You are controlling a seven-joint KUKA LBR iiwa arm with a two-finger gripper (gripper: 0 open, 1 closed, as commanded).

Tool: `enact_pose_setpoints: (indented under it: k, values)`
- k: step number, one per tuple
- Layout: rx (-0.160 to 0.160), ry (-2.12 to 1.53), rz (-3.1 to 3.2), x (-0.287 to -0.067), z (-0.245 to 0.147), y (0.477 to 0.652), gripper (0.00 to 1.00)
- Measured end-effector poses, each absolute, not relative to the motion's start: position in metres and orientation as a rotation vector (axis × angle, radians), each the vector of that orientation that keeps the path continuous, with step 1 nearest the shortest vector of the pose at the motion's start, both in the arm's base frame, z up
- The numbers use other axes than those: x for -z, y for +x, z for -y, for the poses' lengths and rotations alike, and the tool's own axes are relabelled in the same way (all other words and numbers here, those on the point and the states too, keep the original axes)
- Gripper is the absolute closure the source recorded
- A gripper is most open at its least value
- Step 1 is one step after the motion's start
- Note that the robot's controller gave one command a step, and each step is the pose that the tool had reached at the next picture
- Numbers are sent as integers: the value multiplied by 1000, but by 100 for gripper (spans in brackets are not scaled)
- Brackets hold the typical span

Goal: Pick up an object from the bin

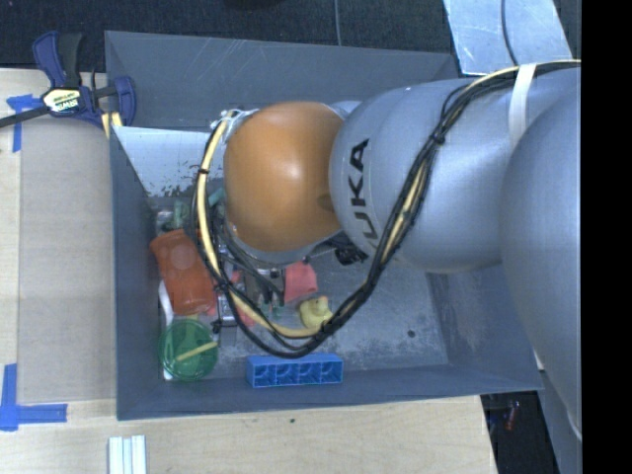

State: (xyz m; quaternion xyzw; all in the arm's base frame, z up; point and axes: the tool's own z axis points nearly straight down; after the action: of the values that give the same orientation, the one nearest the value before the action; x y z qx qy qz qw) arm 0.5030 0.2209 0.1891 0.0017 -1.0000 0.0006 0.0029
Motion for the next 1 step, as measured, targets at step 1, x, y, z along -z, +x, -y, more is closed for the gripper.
enact_pose_setpoints:
  k: [1]
  values:
    - [2, -1, 3144, -194, -220, 505, 0]
